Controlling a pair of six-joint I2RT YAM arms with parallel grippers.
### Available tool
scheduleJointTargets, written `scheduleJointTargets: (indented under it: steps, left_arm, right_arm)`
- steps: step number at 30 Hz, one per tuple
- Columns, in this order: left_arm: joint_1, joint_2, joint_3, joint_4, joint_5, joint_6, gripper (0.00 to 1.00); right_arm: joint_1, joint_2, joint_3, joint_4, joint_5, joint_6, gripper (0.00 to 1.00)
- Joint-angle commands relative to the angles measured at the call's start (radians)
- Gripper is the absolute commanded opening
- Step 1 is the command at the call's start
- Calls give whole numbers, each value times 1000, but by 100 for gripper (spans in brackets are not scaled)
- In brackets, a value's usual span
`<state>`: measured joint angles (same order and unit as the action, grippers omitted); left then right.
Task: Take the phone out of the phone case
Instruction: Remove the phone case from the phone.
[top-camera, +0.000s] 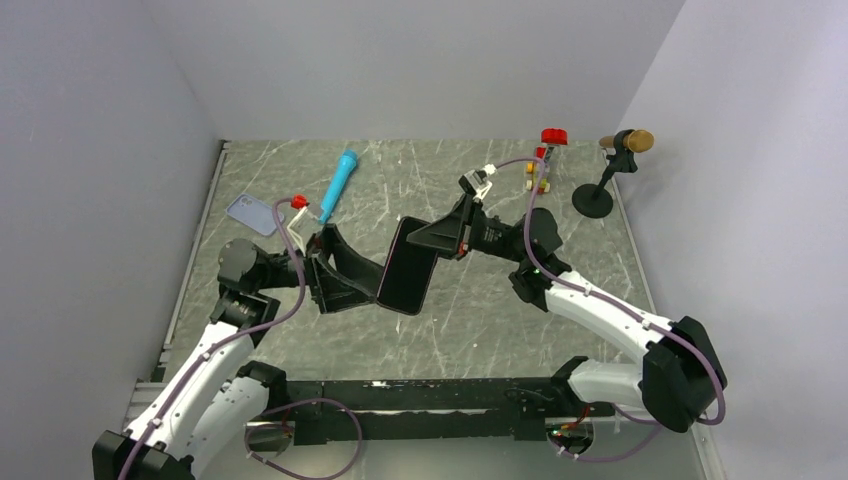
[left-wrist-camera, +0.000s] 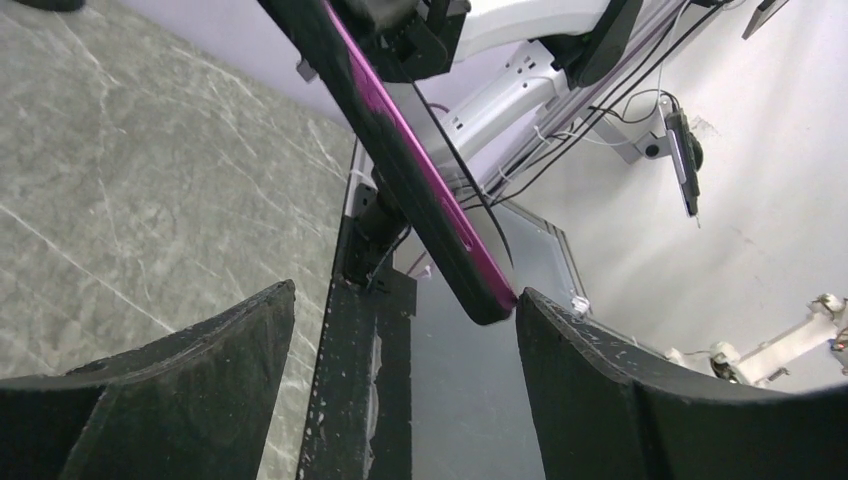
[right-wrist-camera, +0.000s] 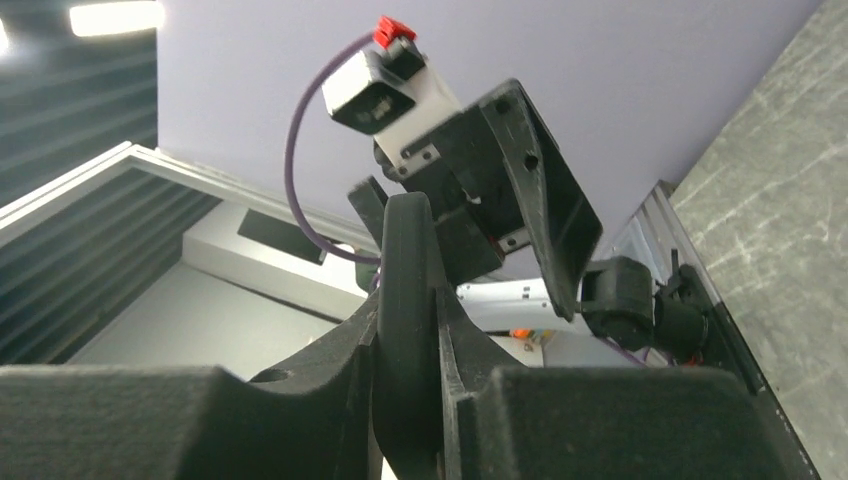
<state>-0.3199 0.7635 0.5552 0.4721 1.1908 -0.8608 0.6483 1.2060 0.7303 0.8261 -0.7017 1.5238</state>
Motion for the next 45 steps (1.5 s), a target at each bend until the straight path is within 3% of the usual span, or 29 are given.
scheduleJointTargets:
  steps: [1, 6, 9, 11, 15, 19, 25, 32, 37, 45]
  left_arm:
    - [-20, -7, -10, 189, -49, -130, 84]
    - [-45, -8, 34, 84, -85, -73, 80]
    - [-81, 14, 59, 34, -86, -27, 69]
    - [-103, 20, 55, 37, -83, -16, 71]
    - [-124, -10, -31, 175, -78, -89, 82]
    - [-128, -49, -112, 252, -92, -144, 84]
    - [-131, 1, -160, 549, -94, -319, 77]
    - [-163, 103, -154, 746, -117, -439, 80]
    - [-193, 120, -148, 730, -133, -415, 79]
    - [-215, 96, -91, 509, -145, -296, 76]
  right_arm:
    - [18, -46, 41, -26, -45, -37, 0]
    - [21, -55, 11, -23, -36, -48, 0]
    - [22, -60, 3, 0, -38, -32, 0]
    - [17, -63, 2, 1, -38, -28, 0]
    - [-17, -36, -44, 179, -55, 91, 0]
    - [-54, 8, -82, 346, -70, 203, 0]
    - [-60, 45, -83, 438, -74, 259, 0]
    - [-58, 40, -79, 404, -71, 223, 0]
    - [-58, 49, -86, 430, -69, 238, 0]
    - [-56, 21, -81, 371, -67, 199, 0]
